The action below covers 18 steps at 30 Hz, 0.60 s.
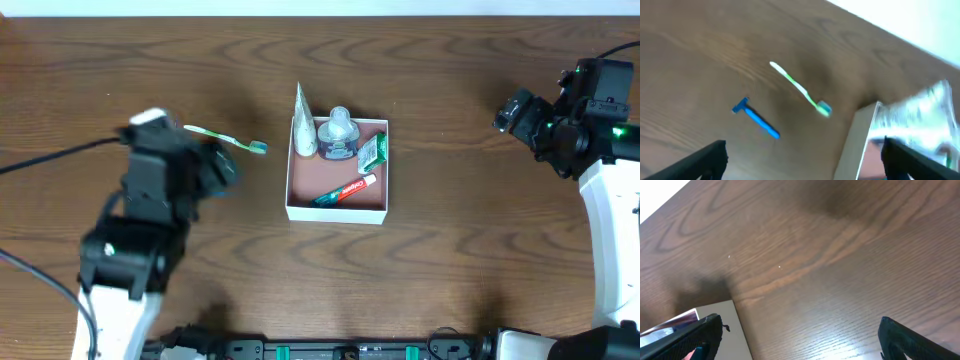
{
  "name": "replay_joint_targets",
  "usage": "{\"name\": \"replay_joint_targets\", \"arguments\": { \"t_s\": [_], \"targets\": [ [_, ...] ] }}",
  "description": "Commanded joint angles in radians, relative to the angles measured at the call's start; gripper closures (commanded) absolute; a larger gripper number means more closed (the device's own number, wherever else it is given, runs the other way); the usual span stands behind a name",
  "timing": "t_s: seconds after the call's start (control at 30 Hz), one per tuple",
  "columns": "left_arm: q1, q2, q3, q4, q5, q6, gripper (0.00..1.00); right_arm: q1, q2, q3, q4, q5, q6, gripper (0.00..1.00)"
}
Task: Pack container
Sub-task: 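Lower the tube into the box front and open the left gripper, then move the left gripper to the blue razor and grasp its handle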
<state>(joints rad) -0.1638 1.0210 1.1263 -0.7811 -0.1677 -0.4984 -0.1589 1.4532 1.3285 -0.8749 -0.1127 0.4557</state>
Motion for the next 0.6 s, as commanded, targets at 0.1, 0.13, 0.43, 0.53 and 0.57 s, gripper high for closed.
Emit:
{"name": "replay_joint_targets", "arguments": {
  "t_s": [0.1,0.13,0.43,0.53,0.57],
  "targets": [
    [0.293,0.226,0.006,0.093,0.391,-0.060,0.02,-0.005,0.000,0.008,-0.001,0.004,-0.008,0.01],
    [0.319,0.264,0.009,0.095,0.413,-0.061,0.02,-0.005,0.000,0.008,-0.001,0.005,-0.008,0.01],
    [0.383,0.565,0.021,0.080,0.441,-0.061,0.02,-0.005,0.000,0.008,-0.001,0.004,-0.008,0.01],
    [0.383,0.627,0.021,0.084,0.437,-0.061,0.02,-0.005,0.000,0.008,-0.001,0.004,-0.008,0.01],
    [0.383,0.642,0.021,0.085,0.432,-0.061,0.02,-0.005,0.000,0.008,-0.001,0.004,-0.008,0.01]
  ]
}}
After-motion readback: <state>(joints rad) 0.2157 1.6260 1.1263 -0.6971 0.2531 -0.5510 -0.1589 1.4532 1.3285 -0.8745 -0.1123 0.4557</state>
